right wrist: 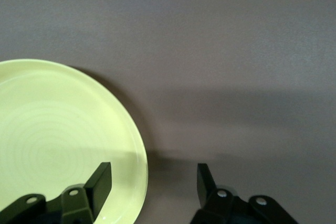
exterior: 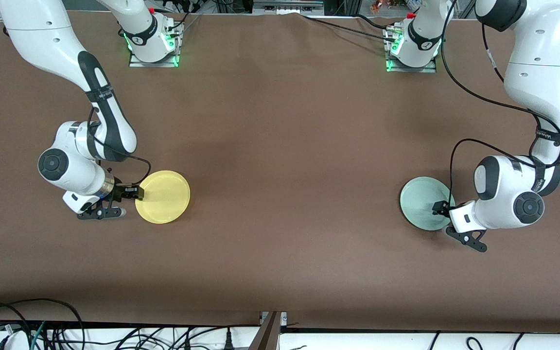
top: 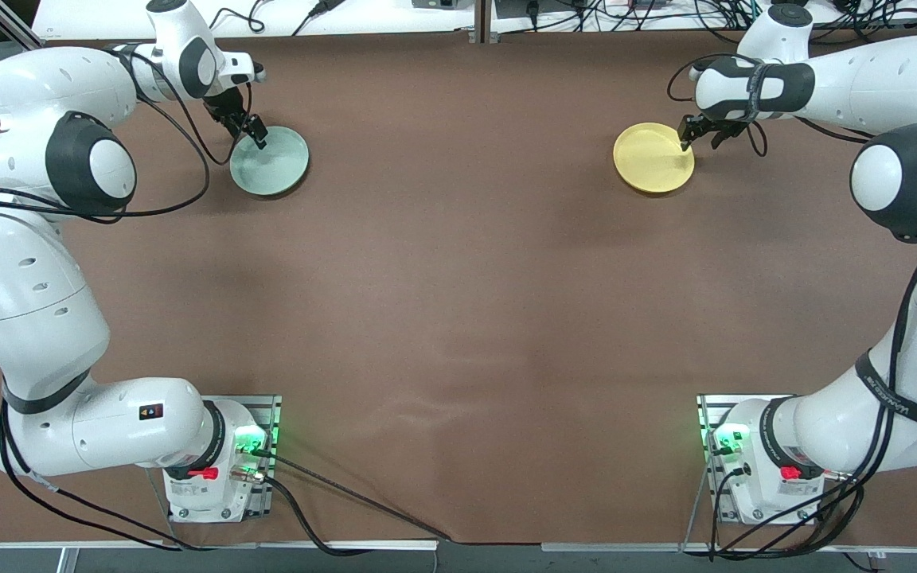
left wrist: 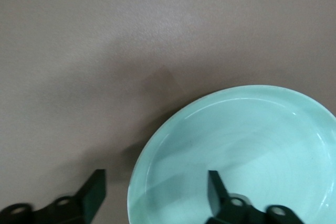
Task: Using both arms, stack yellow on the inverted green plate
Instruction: 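Grasp the yellow rim with the right gripper while the left gripper grasps green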
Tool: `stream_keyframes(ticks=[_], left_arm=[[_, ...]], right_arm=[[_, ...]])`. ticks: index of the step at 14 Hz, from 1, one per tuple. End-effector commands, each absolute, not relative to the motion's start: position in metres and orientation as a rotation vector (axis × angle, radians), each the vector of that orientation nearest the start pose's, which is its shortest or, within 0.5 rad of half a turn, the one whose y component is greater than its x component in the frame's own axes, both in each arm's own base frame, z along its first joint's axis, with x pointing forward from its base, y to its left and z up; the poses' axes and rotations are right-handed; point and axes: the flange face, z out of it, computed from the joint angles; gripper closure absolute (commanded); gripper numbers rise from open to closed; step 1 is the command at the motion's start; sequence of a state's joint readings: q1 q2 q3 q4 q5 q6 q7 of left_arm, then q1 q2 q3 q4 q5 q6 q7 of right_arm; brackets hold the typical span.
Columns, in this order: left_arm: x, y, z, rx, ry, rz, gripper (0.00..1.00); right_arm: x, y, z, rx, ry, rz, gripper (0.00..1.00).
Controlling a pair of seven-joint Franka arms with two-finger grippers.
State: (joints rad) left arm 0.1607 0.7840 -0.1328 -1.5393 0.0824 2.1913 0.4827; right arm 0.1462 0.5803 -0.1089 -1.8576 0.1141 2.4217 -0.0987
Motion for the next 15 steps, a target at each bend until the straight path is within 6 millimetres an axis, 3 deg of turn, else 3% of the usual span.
stream_keyframes(ticks=[1, 2, 4, 7, 9, 12, 14, 15], left_arm=[[0.689, 0.037, 0.179, -3.114, 0.789, 0.174, 0.84], [0.689, 0.037, 0.181, -3.114, 0.788, 0.172, 1.0], [0.689, 0.035, 0.182, -3.113, 0.793, 0.177, 1.0], [0.688, 0.034, 0.186, -3.103, 0.802, 0.187, 1.0], [0.69, 0.028, 0.217, -3.088, 0.812, 0.227, 1.0], [0.701, 0.0, 0.276, -2.955, 0.906, 0.276, 1.0], [0.708, -0.026, 0.317, -2.802, 0.934, 0.32, 1.0], [0.706, -0.044, 0.326, -2.754, 0.927, 0.353, 1.0]], right_arm=[[0.652, 0.021, 0.197, -3.079, -0.03, 0.017, 0.33], [0.652, 0.021, 0.194, -3.079, -0.021, 0.024, 0.35], [0.651, 0.021, 0.191, -3.079, -0.016, 0.031, 0.39], [0.651, 0.021, 0.191, -3.079, -0.016, 0.031, 0.52], [0.65, 0.024, 0.19, -3.076, -0.022, 0.039, 0.63], [0.647, 0.033, 0.192, -3.051, 0.019, 0.077, 0.94], [0.648, 0.034, 0.196, -3.049, 0.013, 0.082, 1.0], [0.652, 0.037, 0.203, -3.043, 0.008, 0.096, 1.0]])
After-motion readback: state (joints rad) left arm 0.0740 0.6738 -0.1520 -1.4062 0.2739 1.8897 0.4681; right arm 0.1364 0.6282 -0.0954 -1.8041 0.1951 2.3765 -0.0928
